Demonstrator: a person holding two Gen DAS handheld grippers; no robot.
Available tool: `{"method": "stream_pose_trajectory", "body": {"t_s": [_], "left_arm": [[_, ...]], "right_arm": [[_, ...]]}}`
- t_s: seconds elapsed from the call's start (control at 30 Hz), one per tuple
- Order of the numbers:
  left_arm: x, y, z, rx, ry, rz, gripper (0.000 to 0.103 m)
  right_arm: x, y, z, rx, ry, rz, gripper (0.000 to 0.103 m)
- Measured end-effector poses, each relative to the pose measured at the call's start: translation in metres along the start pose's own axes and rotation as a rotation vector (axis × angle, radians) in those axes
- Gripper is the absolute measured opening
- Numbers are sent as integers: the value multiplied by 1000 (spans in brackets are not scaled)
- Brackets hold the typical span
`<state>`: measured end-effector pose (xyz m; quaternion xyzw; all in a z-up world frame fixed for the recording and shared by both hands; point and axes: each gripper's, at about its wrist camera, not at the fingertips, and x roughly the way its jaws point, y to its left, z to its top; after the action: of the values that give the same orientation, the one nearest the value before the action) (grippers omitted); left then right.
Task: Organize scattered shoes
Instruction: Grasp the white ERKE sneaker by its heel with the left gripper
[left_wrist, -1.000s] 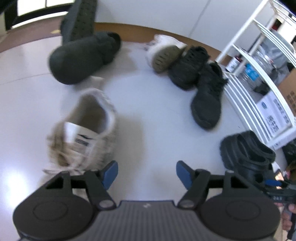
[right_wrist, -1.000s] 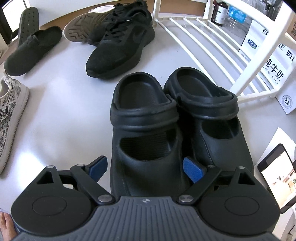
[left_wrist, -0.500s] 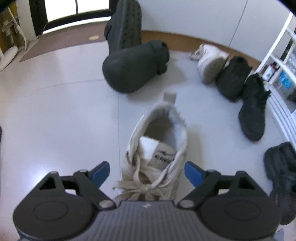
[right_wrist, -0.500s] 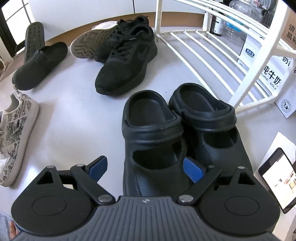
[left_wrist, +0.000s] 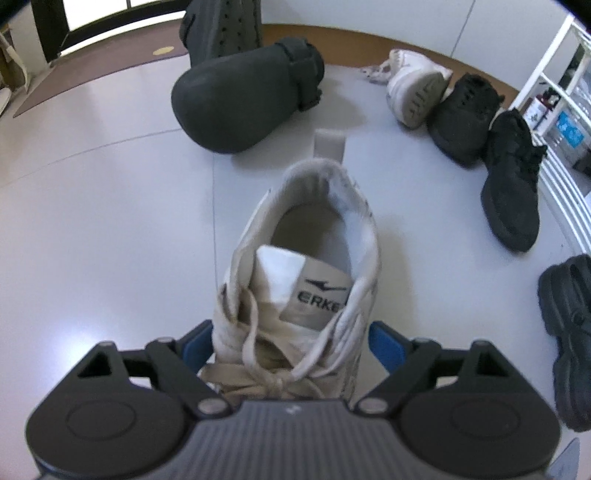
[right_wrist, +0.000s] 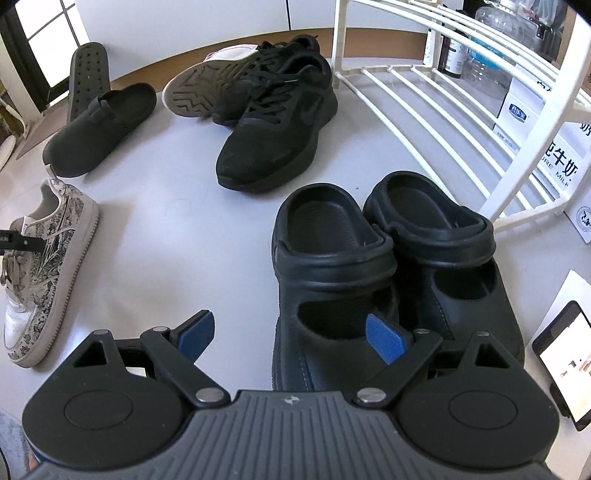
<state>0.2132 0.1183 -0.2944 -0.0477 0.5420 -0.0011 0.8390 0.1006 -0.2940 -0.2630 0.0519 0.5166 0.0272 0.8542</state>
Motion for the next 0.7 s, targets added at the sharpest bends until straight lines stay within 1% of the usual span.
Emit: {"method": "stream_pose_trajectory", "body": {"t_s": [0.13,0.33,0.43,0.7], "left_arm": [[-2,-1,-3,-9,2,1,85],[-5,-3,-4,-48,16,-52,78],[-7,-8,-5,-53,22,-82,75],[-10,-41,-16,20,32,-147,74]], "right_arm": [[-1,3,-1,-10,-6,11,93],[0,3,-2,-9,-6,16,93],[0,4,-3,-9,-4,17,93],[1,9,-4,-20,5,23,93]]}}
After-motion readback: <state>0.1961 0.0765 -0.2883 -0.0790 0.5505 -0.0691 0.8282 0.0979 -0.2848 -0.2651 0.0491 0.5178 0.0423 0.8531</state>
